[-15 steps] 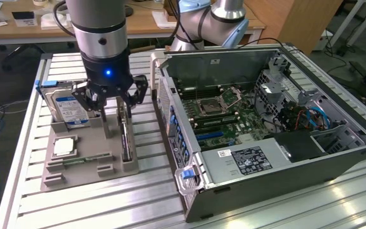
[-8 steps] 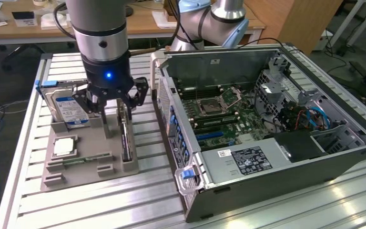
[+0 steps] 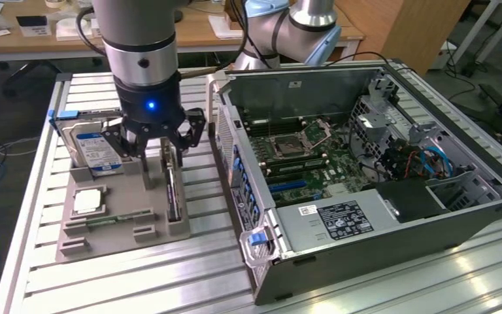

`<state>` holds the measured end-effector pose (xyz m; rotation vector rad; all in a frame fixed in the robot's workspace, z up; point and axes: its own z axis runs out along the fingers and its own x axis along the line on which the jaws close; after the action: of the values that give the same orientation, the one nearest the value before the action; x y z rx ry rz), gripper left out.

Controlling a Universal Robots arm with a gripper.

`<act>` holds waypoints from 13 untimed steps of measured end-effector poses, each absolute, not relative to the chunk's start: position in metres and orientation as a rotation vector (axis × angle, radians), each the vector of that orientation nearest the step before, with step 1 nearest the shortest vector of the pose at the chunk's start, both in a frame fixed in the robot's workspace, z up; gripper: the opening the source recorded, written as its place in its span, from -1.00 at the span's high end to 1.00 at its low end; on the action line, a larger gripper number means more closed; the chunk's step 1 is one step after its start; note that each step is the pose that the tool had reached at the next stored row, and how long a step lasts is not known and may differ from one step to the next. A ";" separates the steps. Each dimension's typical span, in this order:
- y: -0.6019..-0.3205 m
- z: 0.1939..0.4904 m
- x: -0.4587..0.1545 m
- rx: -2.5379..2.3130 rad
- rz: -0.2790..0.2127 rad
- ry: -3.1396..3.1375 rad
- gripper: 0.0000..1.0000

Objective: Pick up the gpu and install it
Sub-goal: 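Pick up the gpu and move the gpu toward the slot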

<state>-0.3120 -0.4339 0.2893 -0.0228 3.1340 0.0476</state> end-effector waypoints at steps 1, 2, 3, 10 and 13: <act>-0.435 0.288 -0.312 -0.021 0.047 3.133 -0.18; -0.435 0.287 -0.312 -0.017 0.047 3.131 -0.18; -0.435 0.285 -0.312 -0.009 0.047 3.129 -0.18; -0.436 0.272 -0.312 0.081 0.046 3.124 -0.18; -0.436 0.267 -0.312 0.116 0.045 3.123 -0.18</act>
<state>-0.3115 -0.4359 0.2670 0.1163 3.1229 0.0454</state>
